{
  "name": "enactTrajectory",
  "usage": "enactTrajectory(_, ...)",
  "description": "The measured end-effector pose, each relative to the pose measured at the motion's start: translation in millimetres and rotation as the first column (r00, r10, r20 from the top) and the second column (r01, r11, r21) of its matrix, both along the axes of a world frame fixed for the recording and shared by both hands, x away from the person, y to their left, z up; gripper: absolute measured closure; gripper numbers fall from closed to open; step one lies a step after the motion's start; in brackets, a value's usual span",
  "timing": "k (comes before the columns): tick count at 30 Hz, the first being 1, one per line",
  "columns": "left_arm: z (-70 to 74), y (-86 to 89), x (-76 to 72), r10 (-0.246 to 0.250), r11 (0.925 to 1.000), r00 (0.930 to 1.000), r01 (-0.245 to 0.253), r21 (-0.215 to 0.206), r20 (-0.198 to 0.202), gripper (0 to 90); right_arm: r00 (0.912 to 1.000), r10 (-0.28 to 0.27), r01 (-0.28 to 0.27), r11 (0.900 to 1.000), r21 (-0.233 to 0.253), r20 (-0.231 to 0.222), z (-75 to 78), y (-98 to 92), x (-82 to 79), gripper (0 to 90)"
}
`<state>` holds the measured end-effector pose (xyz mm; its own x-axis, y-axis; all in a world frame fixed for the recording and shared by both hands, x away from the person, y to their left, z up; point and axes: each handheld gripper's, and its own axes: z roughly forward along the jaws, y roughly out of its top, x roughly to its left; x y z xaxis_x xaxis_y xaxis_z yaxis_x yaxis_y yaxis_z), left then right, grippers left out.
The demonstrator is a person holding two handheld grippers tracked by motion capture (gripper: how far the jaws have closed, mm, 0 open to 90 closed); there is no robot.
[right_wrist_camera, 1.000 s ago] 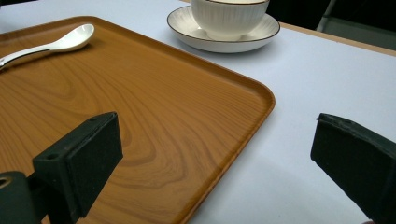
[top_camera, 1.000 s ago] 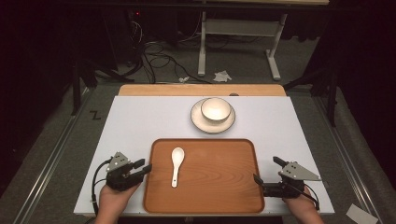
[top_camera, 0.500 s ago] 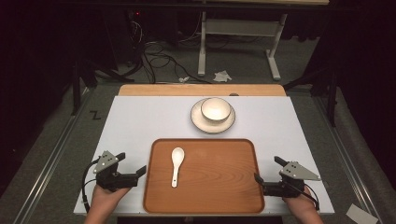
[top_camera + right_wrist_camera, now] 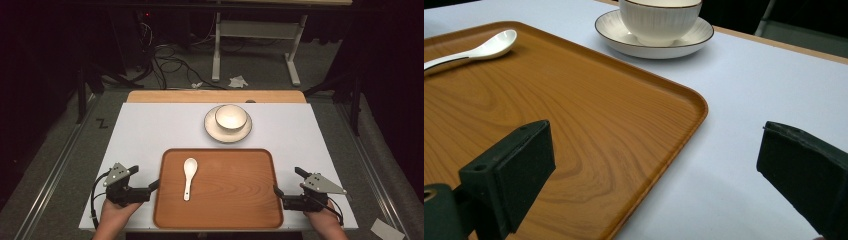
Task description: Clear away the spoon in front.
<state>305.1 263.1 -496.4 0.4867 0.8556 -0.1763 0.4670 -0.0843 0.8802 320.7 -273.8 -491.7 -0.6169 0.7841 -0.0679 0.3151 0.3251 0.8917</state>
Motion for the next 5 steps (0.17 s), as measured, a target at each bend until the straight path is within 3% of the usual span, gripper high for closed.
enactTrajectory(5,-0.3,-4.7,-1.2,-0.027,0.9996,0.9996,0.027,0.007,-0.002,4.8,0.9999,0.007,-0.007,1.0,0.006,0.015,1.2,-0.6,-0.8,3.3)
